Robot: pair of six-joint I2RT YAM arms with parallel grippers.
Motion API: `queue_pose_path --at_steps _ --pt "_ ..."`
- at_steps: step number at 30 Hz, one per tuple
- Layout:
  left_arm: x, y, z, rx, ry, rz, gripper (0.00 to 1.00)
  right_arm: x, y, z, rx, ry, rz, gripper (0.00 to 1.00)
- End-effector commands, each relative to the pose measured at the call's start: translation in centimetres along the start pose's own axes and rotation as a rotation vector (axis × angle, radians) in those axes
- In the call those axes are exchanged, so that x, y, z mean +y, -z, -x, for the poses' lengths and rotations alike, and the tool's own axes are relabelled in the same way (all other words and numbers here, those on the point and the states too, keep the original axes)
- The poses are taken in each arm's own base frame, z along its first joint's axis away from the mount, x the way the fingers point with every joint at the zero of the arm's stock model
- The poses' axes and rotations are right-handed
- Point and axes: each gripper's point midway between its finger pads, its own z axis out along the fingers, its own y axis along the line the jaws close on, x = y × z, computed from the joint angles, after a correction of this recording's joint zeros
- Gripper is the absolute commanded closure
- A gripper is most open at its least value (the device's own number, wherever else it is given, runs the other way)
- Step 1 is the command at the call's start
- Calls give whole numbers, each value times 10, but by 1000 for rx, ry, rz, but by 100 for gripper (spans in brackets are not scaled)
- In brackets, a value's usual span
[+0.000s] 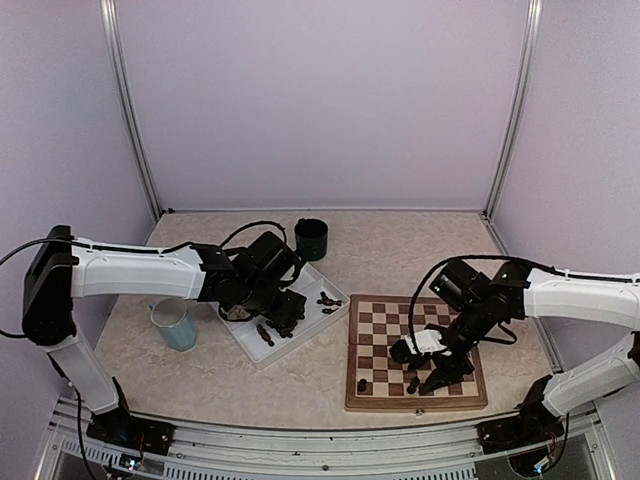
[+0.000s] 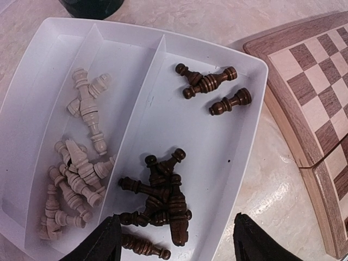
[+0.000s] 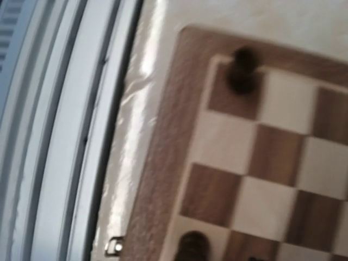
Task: Set up the chess pieces on the board
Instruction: Pick up the queen from e8.
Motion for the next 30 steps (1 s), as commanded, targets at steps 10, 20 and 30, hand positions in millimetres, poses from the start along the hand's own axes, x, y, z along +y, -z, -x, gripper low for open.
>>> queue_pose_path --at_steps 10,20,30 --pt "-3 -2 7 -3 -5 -8 30 -4 -24 -8 63 32 -7 71" --pt "-8 -12 4 18 -12 -24 30 5 -1 -15 116 63 -59 100" --pt "-15 -20 3 20 -7 -51 30 15 1 -27 123 53 -76 100"
